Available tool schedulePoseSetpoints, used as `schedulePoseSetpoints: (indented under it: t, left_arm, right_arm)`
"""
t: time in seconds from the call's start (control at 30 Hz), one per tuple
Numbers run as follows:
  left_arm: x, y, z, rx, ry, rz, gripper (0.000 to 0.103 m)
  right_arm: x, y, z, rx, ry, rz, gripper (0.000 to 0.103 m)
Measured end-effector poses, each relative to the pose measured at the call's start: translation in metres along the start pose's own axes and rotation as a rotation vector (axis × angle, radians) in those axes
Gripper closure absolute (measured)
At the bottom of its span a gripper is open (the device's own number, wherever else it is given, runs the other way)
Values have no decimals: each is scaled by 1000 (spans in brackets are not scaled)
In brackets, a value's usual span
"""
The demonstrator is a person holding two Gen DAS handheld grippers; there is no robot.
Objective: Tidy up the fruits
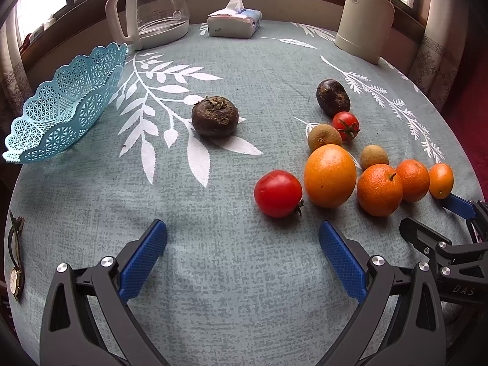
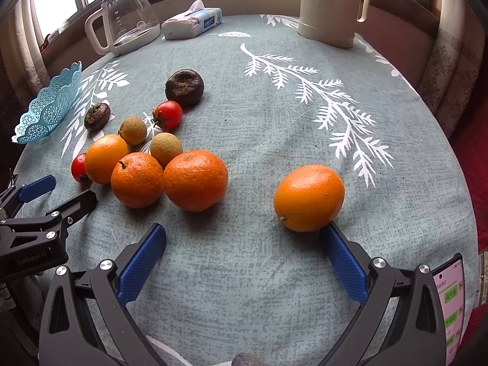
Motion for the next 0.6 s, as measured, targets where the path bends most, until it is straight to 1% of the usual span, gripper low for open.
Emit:
schedulePoseSetpoints:
  t: [0.17, 0.37, 0.6]
  left_arm:
    - [-1, 0, 0, 1, 4, -1, 2]
    - [0, 0, -2, -3, 6, -4, 2]
    - [0, -2, -4, -22, 13, -24, 2]
  right_arm:
    - [-2, -2, -3, 1, -5, -28, 5]
    - [-2, -4, -4, -12, -1, -31, 5]
    - [-3, -3, -7, -6, 2, -26, 5]
Point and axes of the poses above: each gripper's, at about its wrist camera, not at the fingertips, and z roughly the way its jaws point, y to its right, x to its top, the point moved 3 cm from there along z, roughly the way its jaws point, and after that the axes turned 7 degrees about y, right-handed, at the moved point
